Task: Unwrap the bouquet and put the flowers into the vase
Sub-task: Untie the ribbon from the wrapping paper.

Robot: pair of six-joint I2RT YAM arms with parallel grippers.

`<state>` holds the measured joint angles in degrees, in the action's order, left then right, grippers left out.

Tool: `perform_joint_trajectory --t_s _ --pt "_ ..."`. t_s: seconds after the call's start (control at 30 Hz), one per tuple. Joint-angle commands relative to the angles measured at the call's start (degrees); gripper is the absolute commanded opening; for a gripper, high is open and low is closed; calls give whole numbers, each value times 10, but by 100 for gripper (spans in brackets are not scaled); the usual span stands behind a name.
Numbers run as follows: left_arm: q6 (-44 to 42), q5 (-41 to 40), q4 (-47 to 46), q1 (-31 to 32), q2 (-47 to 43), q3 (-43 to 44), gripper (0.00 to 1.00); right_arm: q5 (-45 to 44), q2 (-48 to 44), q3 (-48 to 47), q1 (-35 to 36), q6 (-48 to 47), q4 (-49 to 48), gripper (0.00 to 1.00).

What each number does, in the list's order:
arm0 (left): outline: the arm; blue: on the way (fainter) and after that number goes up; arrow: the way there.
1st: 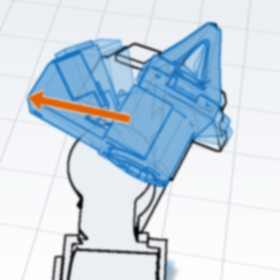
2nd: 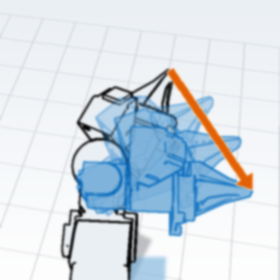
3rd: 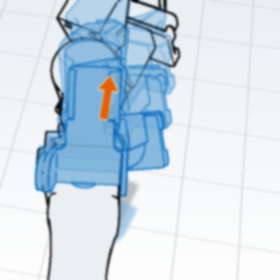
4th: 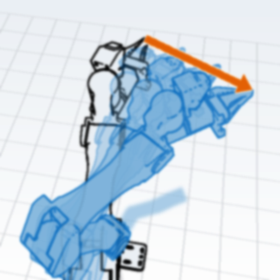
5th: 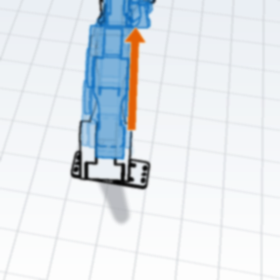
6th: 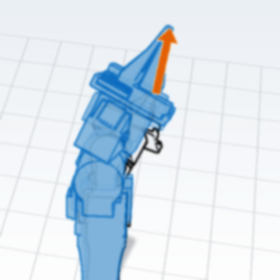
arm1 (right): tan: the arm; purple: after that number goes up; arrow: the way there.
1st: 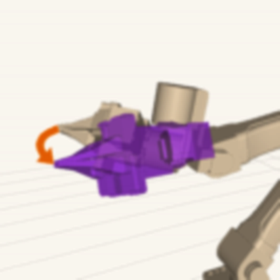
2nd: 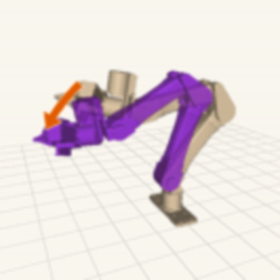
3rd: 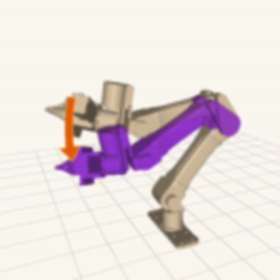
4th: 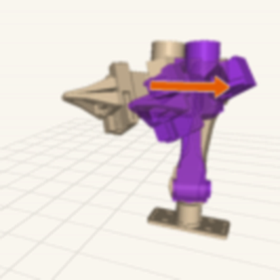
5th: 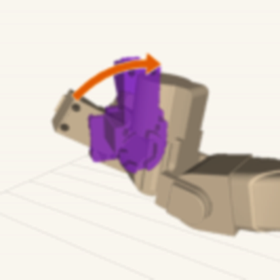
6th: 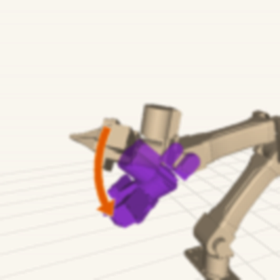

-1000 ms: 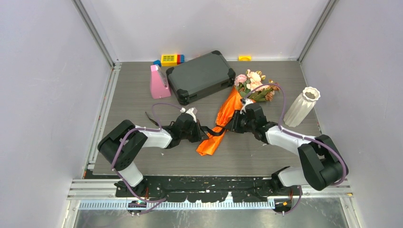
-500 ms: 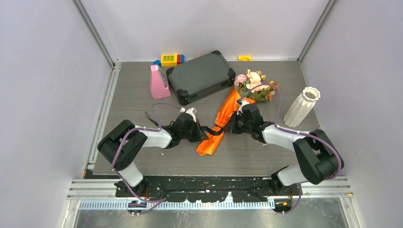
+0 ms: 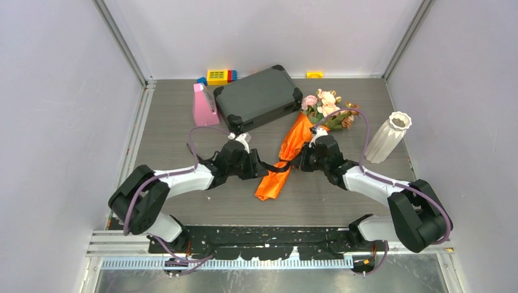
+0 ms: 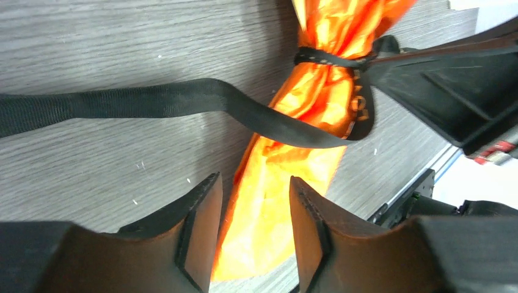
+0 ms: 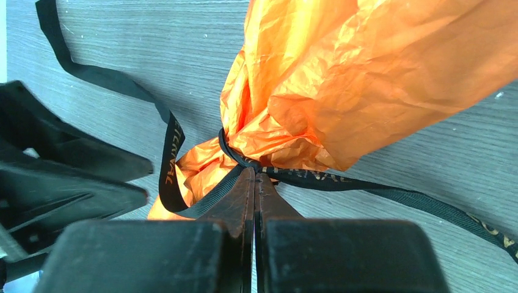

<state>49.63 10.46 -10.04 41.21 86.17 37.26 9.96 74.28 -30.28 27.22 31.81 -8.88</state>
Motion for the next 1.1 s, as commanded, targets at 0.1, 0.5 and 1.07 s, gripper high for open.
perform_joint_trajectory --t_s 0.1,0.5,1.07 --pt "-61 -21 93 -3 -76 53 55 -9 -2 12 2 2 -33 0" --pt "-103 10 79 42 77 201 48 -25 6 44 3 24 -31 7" --pt "-143 -64 132 83 156 244 41 -46 -43 66 3 38 2 15"
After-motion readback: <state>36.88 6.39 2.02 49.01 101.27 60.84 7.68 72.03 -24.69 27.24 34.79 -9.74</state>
